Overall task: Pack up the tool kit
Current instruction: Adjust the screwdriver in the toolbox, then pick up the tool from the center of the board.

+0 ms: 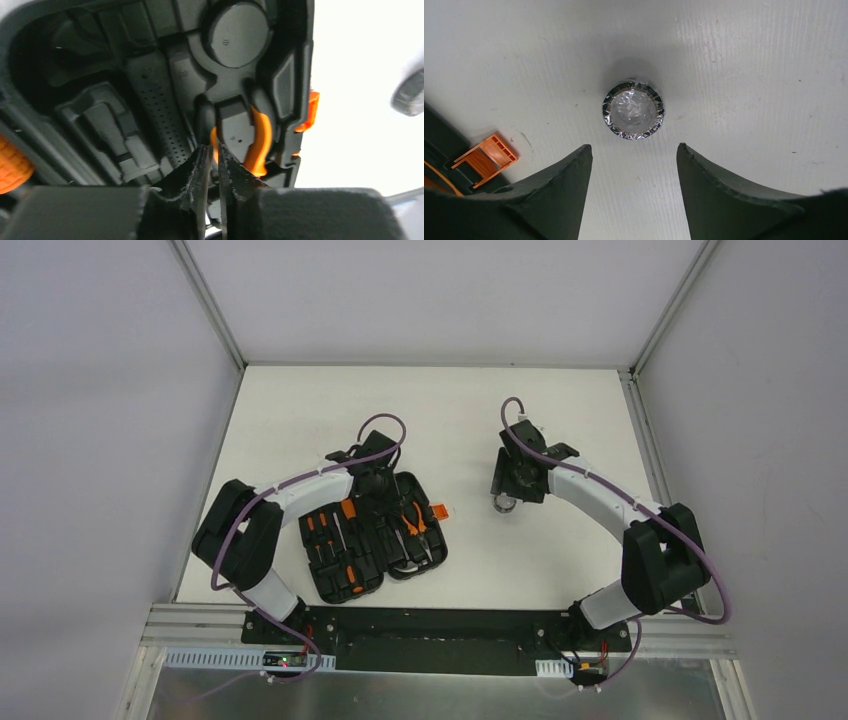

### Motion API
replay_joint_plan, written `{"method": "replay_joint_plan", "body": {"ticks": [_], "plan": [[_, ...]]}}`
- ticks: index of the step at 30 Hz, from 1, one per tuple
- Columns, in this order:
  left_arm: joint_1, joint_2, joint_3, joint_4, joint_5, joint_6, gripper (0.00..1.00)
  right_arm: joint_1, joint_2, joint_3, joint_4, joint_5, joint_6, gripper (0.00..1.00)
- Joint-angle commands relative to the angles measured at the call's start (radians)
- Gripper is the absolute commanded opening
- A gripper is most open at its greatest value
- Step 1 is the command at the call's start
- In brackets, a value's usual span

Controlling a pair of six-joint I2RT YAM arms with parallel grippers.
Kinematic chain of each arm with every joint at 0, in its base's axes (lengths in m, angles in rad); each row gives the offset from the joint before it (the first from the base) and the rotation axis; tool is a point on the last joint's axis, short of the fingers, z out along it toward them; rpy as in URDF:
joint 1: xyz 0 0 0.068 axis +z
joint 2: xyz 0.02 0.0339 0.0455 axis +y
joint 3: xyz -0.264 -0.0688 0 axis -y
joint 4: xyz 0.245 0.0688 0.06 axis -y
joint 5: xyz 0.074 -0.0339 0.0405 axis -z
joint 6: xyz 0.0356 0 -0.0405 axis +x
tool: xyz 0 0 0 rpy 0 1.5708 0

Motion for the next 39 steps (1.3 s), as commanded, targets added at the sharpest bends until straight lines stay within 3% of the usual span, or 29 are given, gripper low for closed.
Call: {"method": "replay_joint_plan", "body": {"ticks": [1,13,21,25,30,35,39], "plan": [[-0.027,-0.032,-0.010,-0.049,-0.059,0.011,0.19,-0.032,-0.009,-0.037,0.056,-0.072,0.021,0.67],[0.031,-0.414,0.082,-0.154,-0.213,0.161,0.72,-0.046,0.131,0.010,0.070,-0.067,0.001,0.77],[0.093,-0.593,0.006,-0.182,-0.281,0.221,0.96,-0.044,0.175,0.019,0.076,-0.055,-0.006,0.73],[0.093,-0.617,-0.031,-0.158,-0.249,0.248,0.99,-0.044,0.223,0.037,0.089,-0.064,-0.014,0.69],[0.093,-0.647,-0.082,-0.073,-0.166,0.298,0.99,-0.041,0.230,0.052,0.097,-0.080,-0.017,0.56],[0.093,-0.699,-0.156,0.071,-0.063,0.318,0.99,-0.025,0.118,0.026,0.127,-0.143,-0.027,0.48],[0.093,-0.717,-0.193,0.200,0.037,0.341,0.99,-0.021,-0.015,-0.023,0.203,-0.285,-0.018,0.46]]}}
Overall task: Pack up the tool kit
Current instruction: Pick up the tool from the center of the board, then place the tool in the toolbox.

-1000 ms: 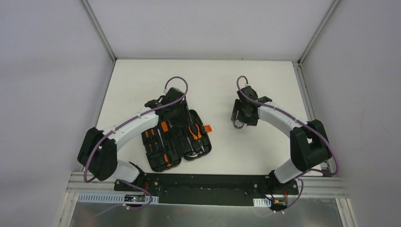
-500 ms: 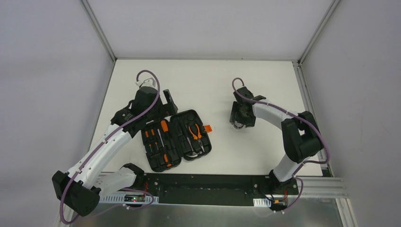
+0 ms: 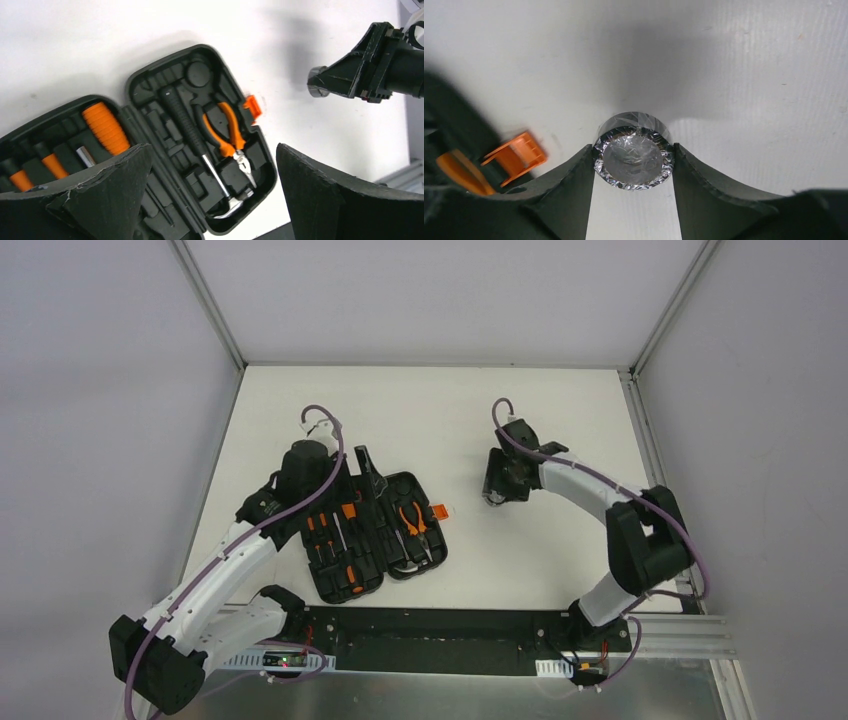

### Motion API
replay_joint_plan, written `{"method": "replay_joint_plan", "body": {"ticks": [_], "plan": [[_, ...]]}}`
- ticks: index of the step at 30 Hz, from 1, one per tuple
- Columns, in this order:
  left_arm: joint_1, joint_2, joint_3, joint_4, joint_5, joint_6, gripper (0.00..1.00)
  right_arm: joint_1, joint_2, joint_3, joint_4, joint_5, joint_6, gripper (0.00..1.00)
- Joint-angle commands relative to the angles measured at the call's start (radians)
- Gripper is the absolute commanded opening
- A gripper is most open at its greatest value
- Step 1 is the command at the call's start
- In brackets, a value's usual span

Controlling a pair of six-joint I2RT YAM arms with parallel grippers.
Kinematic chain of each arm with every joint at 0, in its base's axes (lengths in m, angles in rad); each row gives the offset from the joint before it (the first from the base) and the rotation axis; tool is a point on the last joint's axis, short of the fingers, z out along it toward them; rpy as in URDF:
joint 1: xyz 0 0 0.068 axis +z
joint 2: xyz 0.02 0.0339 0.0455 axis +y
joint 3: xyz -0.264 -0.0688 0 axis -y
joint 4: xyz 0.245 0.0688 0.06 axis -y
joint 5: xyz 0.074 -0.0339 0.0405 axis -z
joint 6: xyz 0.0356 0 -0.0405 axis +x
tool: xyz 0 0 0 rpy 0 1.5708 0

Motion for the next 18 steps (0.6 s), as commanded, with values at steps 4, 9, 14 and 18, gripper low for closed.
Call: {"method": "replay_joint_plan", "body": {"ticks": [4,9,14,18], "plan": [[0.002,-0.025,-0.046,0.324,0.291,0.129,0.99,0.009,-0.294,-0.052,0.171,-0.282,0.039,0.45],[0.002,-0.038,-0.060,0.517,0.474,0.278,0.99,0.009,-0.420,-0.085,0.338,-0.481,0.133,0.45],[0.001,-0.028,-0.069,0.659,0.574,0.438,0.99,0.008,-0.494,-0.117,0.529,-0.671,0.277,0.46],[-0.007,0.021,-0.043,0.713,0.762,0.606,0.99,0.014,-0.501,-0.154,0.747,-0.784,0.449,0.46]]}}
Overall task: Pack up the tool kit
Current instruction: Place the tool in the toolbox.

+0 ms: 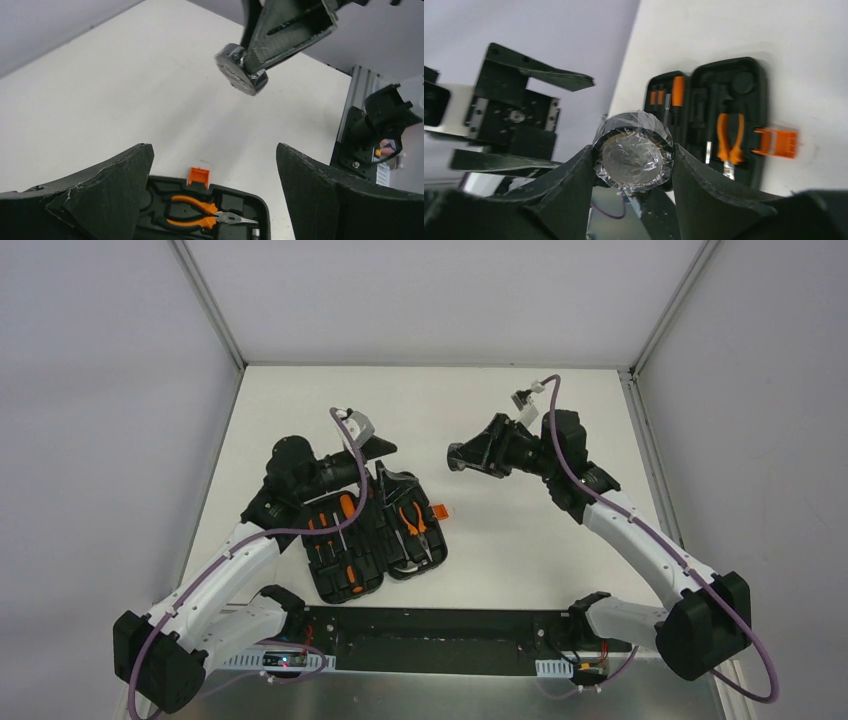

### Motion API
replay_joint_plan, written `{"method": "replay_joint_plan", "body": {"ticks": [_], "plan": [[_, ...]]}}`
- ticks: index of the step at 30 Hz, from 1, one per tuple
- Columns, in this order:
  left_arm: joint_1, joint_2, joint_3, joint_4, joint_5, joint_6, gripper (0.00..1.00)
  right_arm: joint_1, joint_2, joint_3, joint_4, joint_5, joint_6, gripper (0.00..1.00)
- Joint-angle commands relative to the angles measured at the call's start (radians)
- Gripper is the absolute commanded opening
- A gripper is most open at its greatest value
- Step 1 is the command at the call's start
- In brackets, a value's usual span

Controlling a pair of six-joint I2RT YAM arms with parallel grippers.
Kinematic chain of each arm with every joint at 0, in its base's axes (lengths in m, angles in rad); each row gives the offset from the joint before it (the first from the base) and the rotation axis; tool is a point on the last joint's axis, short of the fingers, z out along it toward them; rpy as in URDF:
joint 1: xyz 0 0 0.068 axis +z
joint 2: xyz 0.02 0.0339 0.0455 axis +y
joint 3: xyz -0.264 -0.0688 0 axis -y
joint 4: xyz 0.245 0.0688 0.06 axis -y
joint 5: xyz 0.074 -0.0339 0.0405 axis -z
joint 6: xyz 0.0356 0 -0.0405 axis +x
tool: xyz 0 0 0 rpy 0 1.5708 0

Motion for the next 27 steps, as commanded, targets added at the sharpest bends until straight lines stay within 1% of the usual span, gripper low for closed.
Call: {"method": "replay_joint_plan", "body": {"ticks": [1,5,9,13,18,27], "plan": [[-0.015,0.045,0.033,0.153,0.264,0.253,0.99,0.012,-0.026,-0.034,0.327,-0.205,0.227,0.45],[-0.071,0.078,0.068,0.169,0.271,0.362,0.99,0.035,-0.012,-0.029,0.409,-0.240,0.291,0.46],[-0.092,0.105,0.086,0.214,0.272,0.378,0.99,0.056,0.012,-0.021,0.478,-0.267,0.344,0.46],[-0.104,0.114,0.083,0.298,0.279,0.349,0.93,0.073,0.031,-0.021,0.530,-0.279,0.381,0.46],[-0.135,0.116,0.077,0.336,0.271,0.347,0.85,0.099,0.053,-0.020,0.574,-0.282,0.410,0.45],[-0.137,0.098,0.050,0.401,0.258,0.326,0.74,0.113,0.066,-0.022,0.602,-0.284,0.430,0.45]]}}
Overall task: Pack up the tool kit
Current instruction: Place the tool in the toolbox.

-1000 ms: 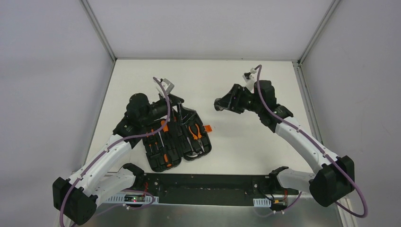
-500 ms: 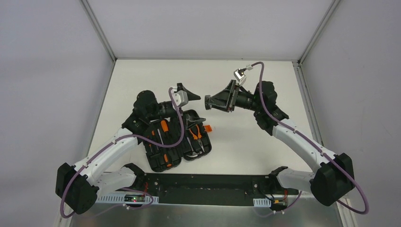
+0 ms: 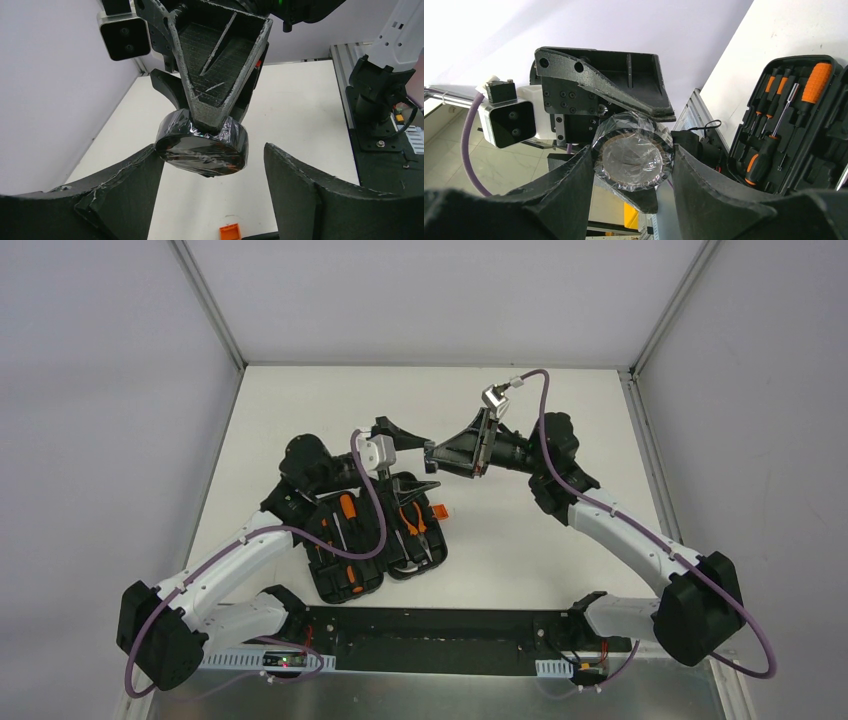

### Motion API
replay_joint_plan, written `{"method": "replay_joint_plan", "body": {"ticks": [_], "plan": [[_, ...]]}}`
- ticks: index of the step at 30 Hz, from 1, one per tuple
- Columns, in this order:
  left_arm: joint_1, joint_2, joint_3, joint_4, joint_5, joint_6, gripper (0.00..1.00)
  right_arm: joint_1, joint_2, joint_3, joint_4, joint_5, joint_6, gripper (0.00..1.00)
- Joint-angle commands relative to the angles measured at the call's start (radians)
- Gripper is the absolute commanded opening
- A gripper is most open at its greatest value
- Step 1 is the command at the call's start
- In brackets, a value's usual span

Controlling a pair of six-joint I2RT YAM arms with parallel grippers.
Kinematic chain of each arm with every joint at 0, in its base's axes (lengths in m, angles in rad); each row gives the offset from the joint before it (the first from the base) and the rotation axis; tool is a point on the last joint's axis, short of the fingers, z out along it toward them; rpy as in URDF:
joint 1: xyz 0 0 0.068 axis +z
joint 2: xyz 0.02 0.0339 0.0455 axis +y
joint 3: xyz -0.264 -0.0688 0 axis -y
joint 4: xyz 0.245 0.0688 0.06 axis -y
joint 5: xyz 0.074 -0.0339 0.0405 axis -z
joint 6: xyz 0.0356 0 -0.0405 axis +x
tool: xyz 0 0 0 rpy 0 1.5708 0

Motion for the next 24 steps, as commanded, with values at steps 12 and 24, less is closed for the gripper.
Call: {"method": "replay_joint_plan", "body": {"ticks": [12,24], "plan": [[-0.007,-0.085,-0.037,0.113,0.002,0.017,0.82,0.010,-0.012,0.006,0.094,-0.058,0.021,0.44],[-0.002,-0.077,-0.014,0.085,0.043,0.019,0.79,0.010,-0.021,0.010,0.106,-0.087,0.023,0.44]]}}
